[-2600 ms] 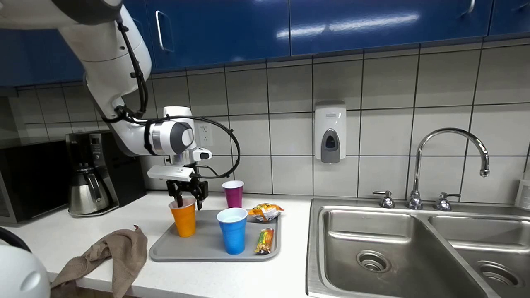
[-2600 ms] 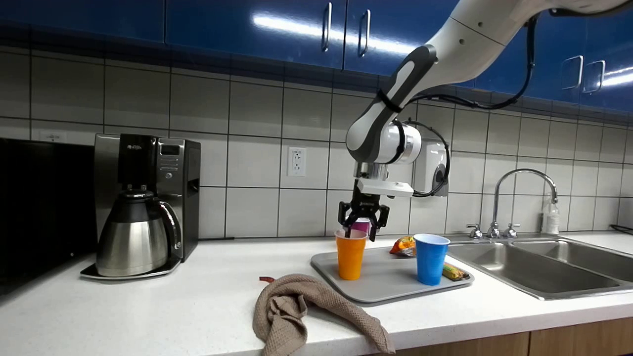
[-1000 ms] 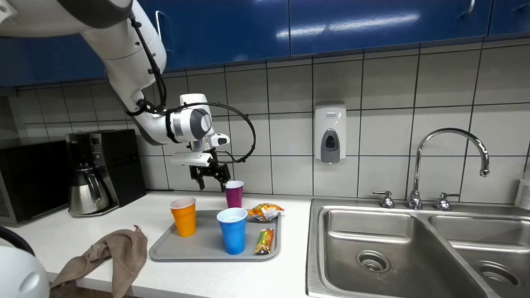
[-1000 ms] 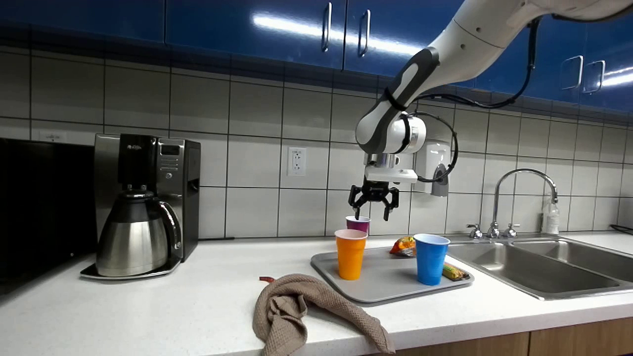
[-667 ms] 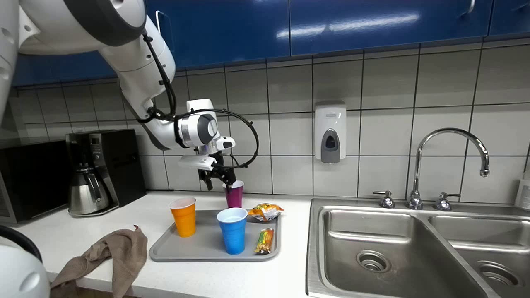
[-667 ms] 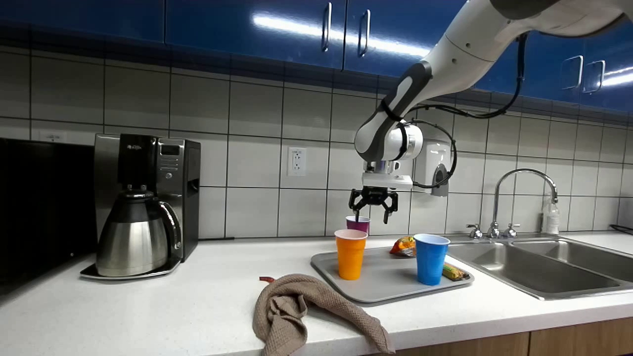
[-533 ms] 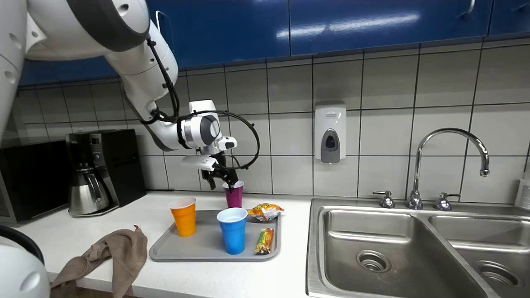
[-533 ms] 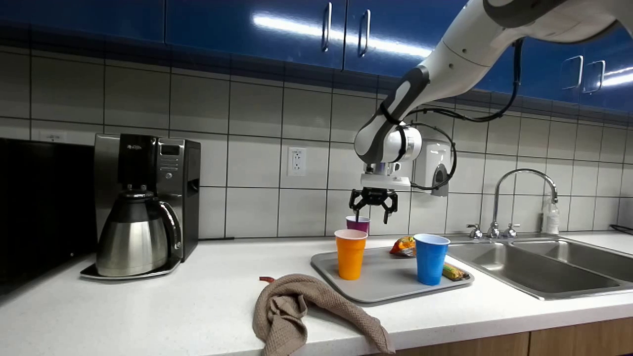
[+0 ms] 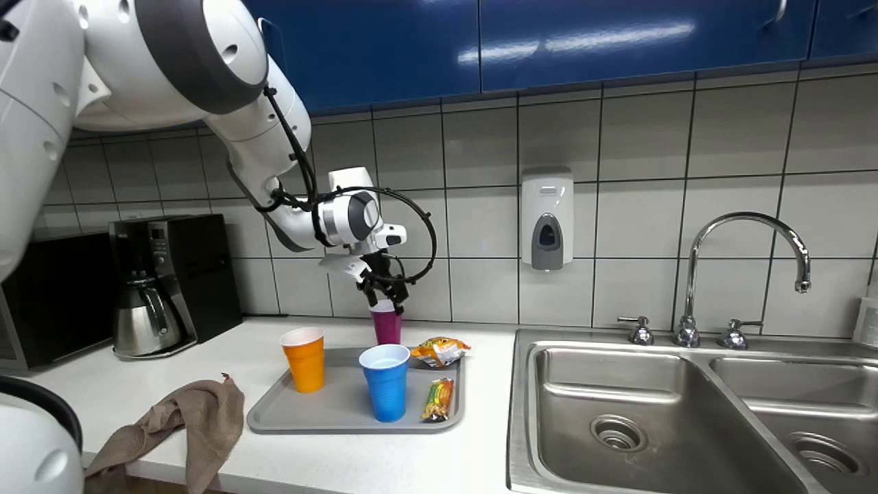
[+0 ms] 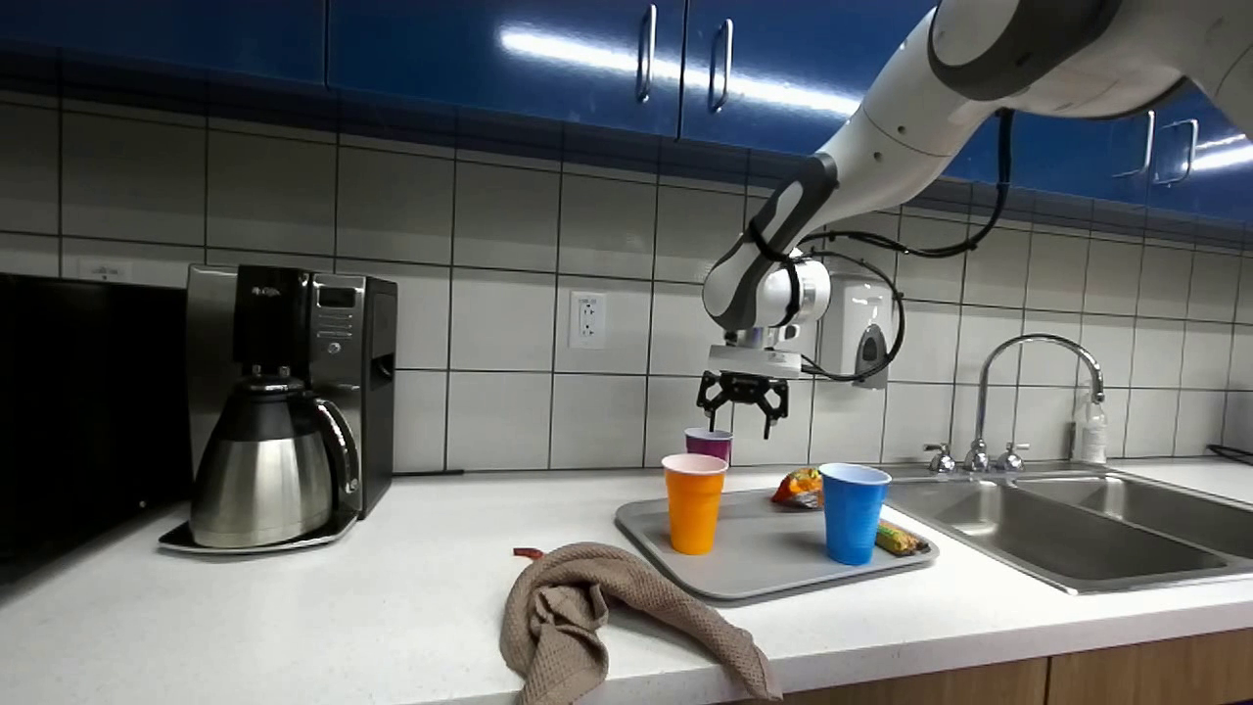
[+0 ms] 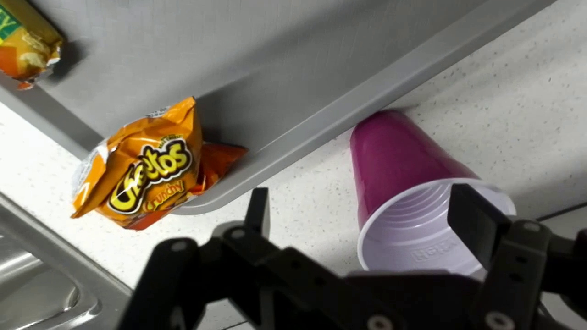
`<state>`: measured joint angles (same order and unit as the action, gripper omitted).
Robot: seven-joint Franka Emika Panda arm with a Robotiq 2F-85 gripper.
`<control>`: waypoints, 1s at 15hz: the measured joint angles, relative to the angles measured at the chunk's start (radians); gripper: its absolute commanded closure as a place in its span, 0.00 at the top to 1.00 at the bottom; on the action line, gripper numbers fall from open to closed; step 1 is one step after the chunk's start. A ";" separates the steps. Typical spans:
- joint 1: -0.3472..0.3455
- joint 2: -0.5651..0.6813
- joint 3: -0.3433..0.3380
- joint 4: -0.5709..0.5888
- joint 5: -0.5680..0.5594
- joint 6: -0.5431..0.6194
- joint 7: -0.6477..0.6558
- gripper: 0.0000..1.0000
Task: Move the cups onto the tray
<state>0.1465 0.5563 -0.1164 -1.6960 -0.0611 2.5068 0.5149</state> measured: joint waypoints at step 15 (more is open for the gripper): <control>0.014 0.184 -0.042 0.195 0.003 -0.002 0.156 0.58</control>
<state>0.1610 0.7402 -0.1589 -1.5012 -0.0586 2.5051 0.6713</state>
